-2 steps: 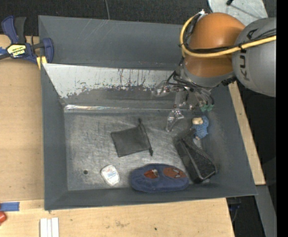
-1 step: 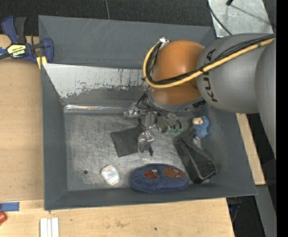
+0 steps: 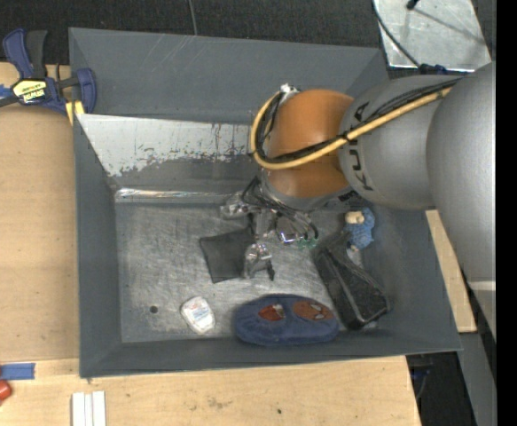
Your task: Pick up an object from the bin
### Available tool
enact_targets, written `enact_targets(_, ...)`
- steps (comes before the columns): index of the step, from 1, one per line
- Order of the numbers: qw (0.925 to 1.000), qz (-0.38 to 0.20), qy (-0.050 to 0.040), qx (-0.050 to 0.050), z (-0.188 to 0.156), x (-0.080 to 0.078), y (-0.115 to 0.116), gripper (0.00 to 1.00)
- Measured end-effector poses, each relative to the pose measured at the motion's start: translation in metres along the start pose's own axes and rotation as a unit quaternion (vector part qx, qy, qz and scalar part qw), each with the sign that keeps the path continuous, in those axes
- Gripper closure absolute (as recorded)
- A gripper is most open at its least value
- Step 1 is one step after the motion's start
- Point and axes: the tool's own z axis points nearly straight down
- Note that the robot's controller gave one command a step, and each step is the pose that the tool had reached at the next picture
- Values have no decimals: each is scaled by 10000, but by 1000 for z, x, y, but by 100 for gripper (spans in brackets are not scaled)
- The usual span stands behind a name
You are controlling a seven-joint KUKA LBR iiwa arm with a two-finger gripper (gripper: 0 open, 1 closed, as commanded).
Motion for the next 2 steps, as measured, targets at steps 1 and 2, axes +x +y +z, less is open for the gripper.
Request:
enact_targets(1,10000,0,-49,3,-5,-3,0,100)
enact_targets(2,9999,125,-56,10,-144,-4,-5,100)
